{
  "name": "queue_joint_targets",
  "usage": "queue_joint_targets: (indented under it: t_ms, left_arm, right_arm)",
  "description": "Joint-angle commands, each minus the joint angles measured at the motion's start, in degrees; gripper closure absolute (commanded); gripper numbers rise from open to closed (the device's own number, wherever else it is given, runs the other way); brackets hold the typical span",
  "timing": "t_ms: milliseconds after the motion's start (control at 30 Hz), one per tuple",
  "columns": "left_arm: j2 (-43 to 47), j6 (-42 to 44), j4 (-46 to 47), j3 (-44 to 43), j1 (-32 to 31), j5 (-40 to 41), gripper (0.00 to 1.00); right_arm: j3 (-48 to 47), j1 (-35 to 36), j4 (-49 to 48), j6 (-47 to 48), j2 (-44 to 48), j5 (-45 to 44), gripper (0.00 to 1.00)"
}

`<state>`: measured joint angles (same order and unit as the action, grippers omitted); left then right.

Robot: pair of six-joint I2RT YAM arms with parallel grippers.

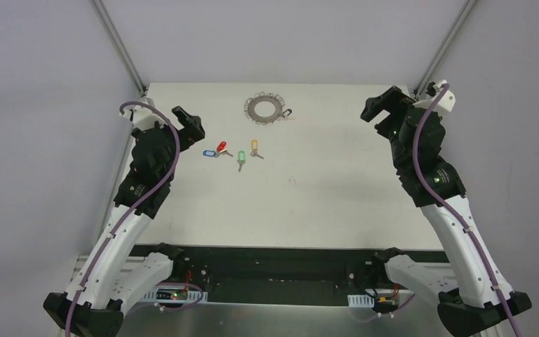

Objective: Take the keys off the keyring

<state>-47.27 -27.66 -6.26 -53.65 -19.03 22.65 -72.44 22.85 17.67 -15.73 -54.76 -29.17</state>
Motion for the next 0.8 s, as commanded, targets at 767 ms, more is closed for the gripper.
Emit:
queue_joint_targets:
  t_ms: [767]
  left_arm:
    - [-48.3,-4.7,-4.3,-24.8,0.1,-16.0,0.10]
  right_arm:
    - [10.9,0.0,9.3,-4.5,10.5,3.8,0.01]
